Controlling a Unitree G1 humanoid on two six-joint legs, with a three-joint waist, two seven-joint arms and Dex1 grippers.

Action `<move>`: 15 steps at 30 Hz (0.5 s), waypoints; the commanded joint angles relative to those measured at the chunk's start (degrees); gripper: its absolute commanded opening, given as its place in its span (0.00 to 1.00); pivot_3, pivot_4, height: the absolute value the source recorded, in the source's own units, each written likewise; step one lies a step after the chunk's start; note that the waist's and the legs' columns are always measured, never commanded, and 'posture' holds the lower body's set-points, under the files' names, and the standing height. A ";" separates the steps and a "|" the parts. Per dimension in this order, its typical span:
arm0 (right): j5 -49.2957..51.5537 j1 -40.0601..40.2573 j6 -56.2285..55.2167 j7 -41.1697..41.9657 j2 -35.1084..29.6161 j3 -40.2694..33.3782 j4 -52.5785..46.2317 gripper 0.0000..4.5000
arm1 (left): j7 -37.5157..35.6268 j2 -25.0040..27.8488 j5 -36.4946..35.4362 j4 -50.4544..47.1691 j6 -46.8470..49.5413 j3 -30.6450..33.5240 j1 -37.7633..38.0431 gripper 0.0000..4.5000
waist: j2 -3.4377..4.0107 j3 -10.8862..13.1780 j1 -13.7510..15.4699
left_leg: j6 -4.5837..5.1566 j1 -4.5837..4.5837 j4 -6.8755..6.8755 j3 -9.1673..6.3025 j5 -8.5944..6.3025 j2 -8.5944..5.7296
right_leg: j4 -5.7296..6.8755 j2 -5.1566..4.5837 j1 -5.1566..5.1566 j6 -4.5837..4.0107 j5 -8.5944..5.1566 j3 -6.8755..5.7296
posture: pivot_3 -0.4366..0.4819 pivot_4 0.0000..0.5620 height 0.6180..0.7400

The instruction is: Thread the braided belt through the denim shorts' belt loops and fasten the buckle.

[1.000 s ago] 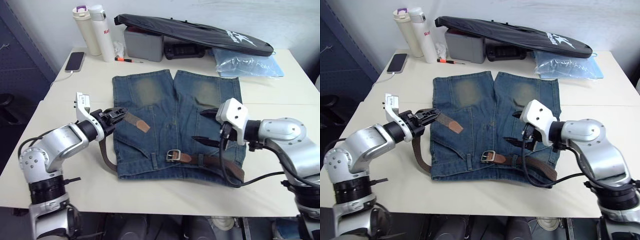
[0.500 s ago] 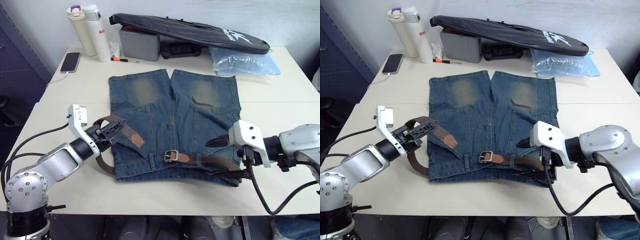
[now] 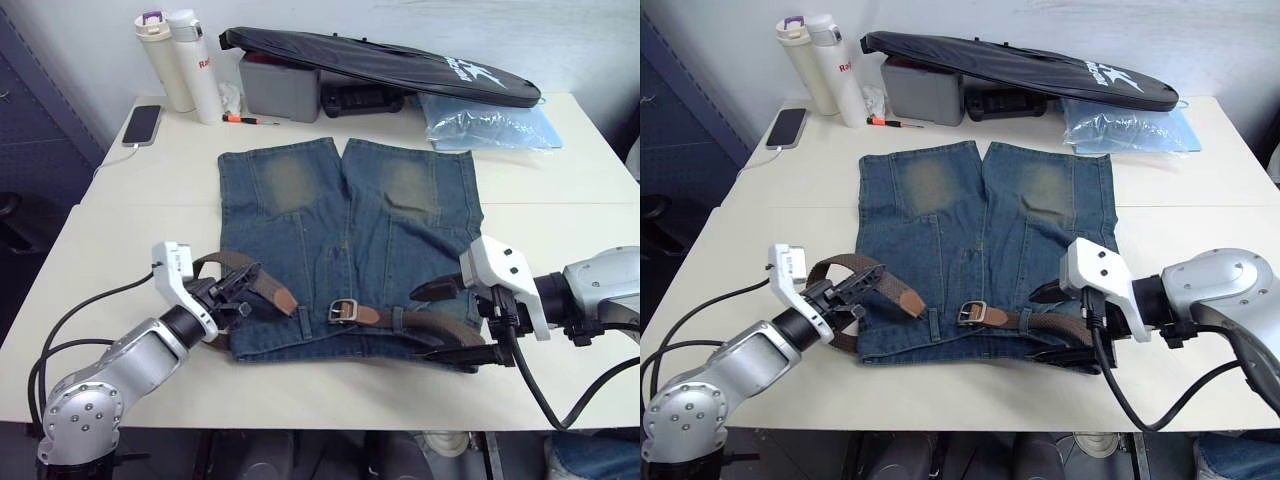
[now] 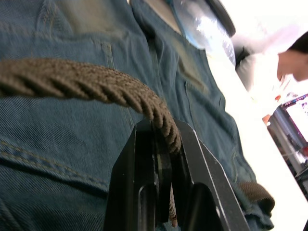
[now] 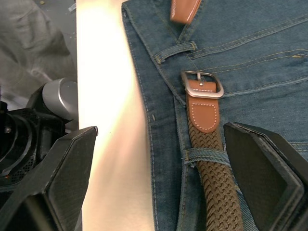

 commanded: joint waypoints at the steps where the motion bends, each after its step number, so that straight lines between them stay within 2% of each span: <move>1: 0.80 -1.21 0.19 -1.21 -0.61 0.08 -1.67 0.99 | 0.38 0.33 0.81 -3.58 -0.93 -0.07 1.89 0.00 | 0.05 -0.03 0.11 | 0.02 0.01 0.00 0.07 -0.05 0.00 | -0.01 0.00 -0.02 0.00 0.01 0.08 | 0.48 0.27 1.00; 10: -0.44 -4.76 -0.12 -3.99 0.49 3.91 -0.44 0.99 | 9.09 0.10 0.55 -3.99 0.25 -2.17 6.69 0.00 | 0.13 -0.08 0.20 | 0.06 0.04 0.06 0.33 -0.18 0.09 | 0.00 0.05 -0.13 0.01 0.01 0.28 | 0.48 0.27 1.00; 15: -1.81 -6.67 -0.66 -5.32 1.01 5.95 0.55 0.99 | 17.20 -3.17 -0.89 -4.02 -0.25 -5.10 5.11 0.00 | 0.14 -0.08 0.38 | 0.12 0.04 0.11 0.45 -0.21 0.10 | -0.05 0.04 -0.13 0.02 0.06 0.41 | 0.48 0.27 1.00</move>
